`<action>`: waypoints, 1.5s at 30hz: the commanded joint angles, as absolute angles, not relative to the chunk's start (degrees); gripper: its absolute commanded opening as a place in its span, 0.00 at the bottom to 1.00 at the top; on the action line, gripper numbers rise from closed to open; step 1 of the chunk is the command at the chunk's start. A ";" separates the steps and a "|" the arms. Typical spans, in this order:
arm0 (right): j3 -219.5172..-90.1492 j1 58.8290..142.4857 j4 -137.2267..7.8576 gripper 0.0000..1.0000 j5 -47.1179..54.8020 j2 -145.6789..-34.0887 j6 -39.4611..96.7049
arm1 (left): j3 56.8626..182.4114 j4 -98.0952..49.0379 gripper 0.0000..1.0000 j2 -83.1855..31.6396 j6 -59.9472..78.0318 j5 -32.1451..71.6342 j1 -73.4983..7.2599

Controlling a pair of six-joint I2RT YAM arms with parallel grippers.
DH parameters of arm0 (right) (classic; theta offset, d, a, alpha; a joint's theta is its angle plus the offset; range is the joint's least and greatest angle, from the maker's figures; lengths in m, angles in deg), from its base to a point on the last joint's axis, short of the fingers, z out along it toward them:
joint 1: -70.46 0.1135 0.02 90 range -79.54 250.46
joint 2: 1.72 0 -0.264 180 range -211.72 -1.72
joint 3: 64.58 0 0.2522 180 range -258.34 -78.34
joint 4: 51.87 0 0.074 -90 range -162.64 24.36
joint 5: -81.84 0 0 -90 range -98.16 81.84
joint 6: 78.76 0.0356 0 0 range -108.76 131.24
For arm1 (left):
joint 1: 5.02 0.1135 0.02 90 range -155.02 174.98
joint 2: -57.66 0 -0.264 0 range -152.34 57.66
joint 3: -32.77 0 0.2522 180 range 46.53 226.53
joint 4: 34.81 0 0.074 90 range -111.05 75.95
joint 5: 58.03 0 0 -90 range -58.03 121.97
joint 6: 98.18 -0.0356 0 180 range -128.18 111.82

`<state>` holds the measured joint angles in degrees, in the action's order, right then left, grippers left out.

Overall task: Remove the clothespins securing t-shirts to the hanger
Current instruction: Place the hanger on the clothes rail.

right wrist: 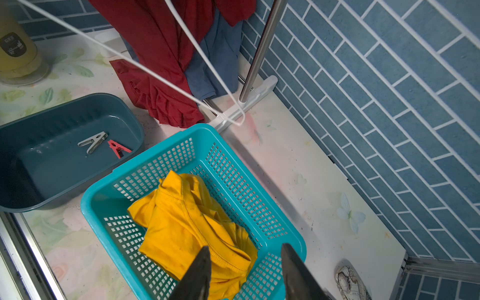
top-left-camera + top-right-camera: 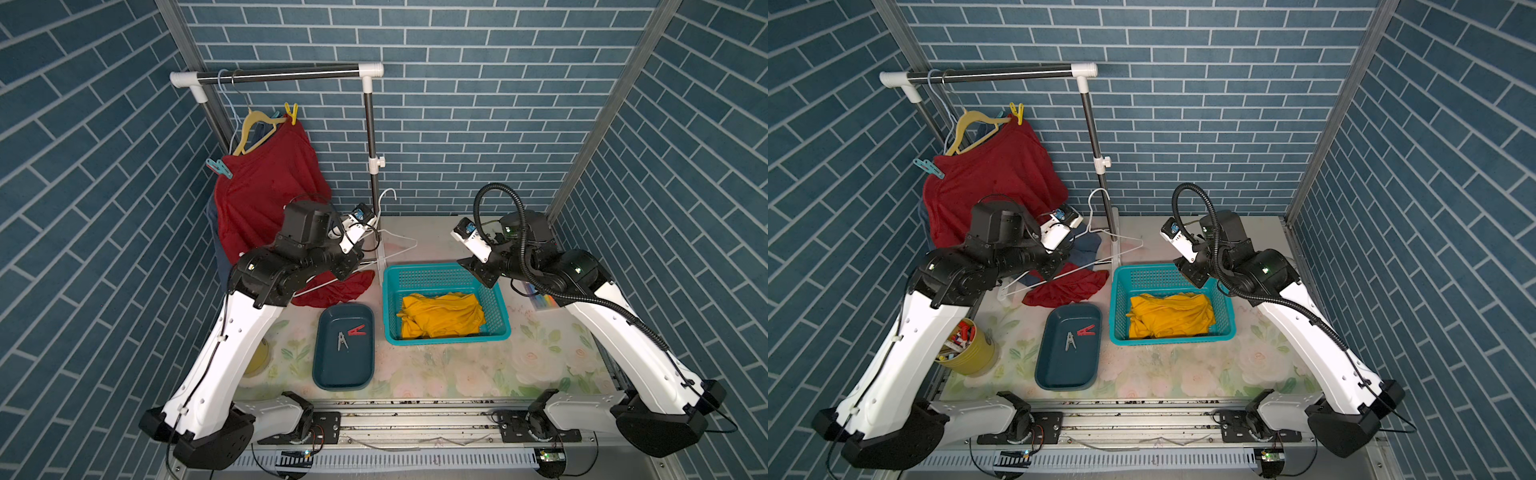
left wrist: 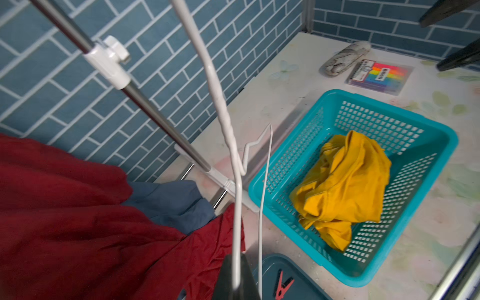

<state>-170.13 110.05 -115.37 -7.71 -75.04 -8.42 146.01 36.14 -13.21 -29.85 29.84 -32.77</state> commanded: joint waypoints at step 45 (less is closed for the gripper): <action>-168.47 104.92 -114.11 0.47 -15.08 -74.19 -5.20 | 197.79 16.99 0.00 -51.47 -15.29 30.28 -17.26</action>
<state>-165.96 105.44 -113.21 -15.75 -75.80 -6.98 196.85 20.47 -50.02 -17.19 32.01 -17.64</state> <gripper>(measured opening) 0.470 0.065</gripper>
